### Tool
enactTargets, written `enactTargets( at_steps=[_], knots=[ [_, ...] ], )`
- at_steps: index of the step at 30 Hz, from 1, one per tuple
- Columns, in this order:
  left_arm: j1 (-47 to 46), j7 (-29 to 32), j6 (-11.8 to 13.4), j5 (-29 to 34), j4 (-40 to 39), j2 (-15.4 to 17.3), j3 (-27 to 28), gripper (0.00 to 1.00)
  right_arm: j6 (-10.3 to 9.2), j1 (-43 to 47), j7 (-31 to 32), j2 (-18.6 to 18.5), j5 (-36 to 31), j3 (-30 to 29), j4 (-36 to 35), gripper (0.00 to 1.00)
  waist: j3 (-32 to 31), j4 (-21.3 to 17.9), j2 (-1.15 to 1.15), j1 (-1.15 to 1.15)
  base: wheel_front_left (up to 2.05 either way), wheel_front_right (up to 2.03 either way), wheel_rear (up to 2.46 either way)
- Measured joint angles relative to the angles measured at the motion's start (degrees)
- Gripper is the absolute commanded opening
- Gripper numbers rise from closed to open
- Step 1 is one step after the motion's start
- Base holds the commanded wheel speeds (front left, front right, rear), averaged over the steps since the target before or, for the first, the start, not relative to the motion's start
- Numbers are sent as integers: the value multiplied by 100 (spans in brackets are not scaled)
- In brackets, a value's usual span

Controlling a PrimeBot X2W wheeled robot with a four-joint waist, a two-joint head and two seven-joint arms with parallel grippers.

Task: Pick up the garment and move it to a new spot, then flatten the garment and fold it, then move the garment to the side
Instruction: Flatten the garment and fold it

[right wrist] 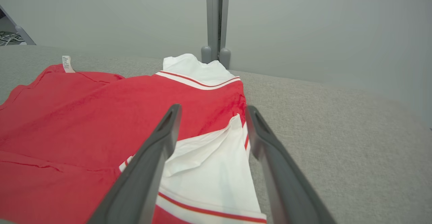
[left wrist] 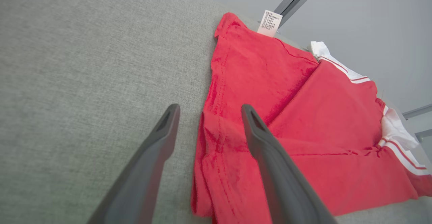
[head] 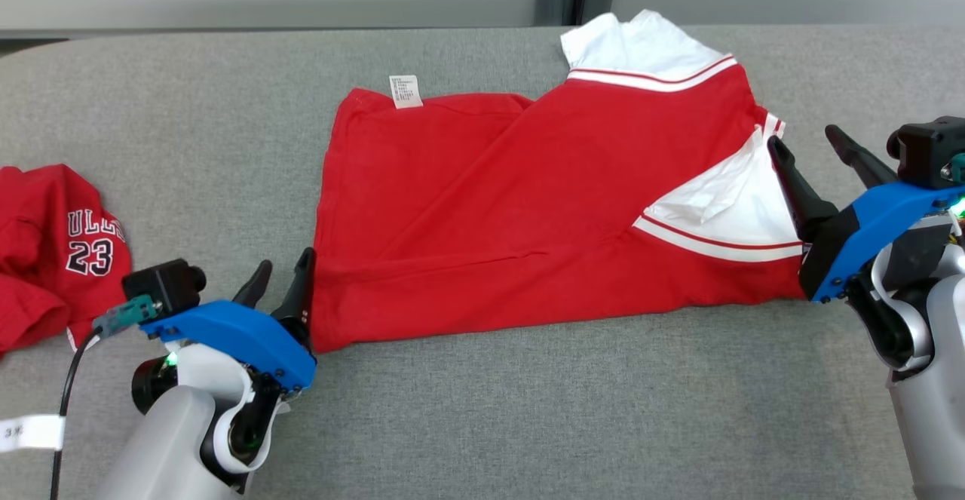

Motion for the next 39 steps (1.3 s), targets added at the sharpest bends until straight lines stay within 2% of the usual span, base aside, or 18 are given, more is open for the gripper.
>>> enactTargets(
  at_steps=[3,4,8,14,17,23,27,34,35,36,37,38,39],
  knots=[
    [87,-287,29,157,-33,55,-2,100,0,37,-3,-22,30,13,15,100,-118,-3,0,0,0,0,0],
    [179,-533,44,309,-130,93,-19,100,0,144,89,-26,49,-76,-1,100,-204,-3,0,0,0,0,0],
    [433,-815,145,665,-316,168,-209,100,-1,556,419,46,-96,-426,-121,100,-373,-3,0,0,0,0,0],
    [738,-865,354,987,-410,159,-519,100,-1,994,803,358,-369,-916,-264,100,-484,-26,0,-1,0,0,0],
    [756,-832,542,1247,-307,134,-720,100,0,1039,912,604,-555,-1229,-138,100,-414,-47,0,-1,0,0,0],
    [424,-646,844,1631,79,141,-927,100,0,736,893,827,-859,-1457,365,100,-178,-49,0,-1,0,0,0],
    [269,-575,856,1651,285,46,-1006,100,-1,555,906,956,-1032,-1578,731,100,-21,-25,0,-1,0,0,0],
    [5,-465,693,1618,564,-58,-1101,100,0,388,1156,1046,-1359,-1695,1087,100,140,24,0,-1,0,0,0],
    [-24,-433,660,1605,600,-83,-1114,89,0,386,1211,1051,-1373,-1694,1095,100,144,28,0,-1,0,0,0],
    [-42,-415,634,1577,632,-94,-1126,50,0,386,1251,1061,-1379,-1704,1093,100,146,30,0,-1,0,0,0],
    [-73,-357,617,1567,673,-109,-1148,39,0,394,1301,1069,-1389,-1688,1092,100,144,31,0,-1,0,0,0],
    [-96,-303,577,1538,704,-126,-1154,32,-1,398,1359,1080,-1384,-1662,1088,58,137,33,0,-1,0,0,0],
    [-108,-259,524,1472,733,-149,-1155,0,-2,413,1401,1076,-1360,-1617,1069,8,127,35,0,-1,0,0,0]
  ],
)
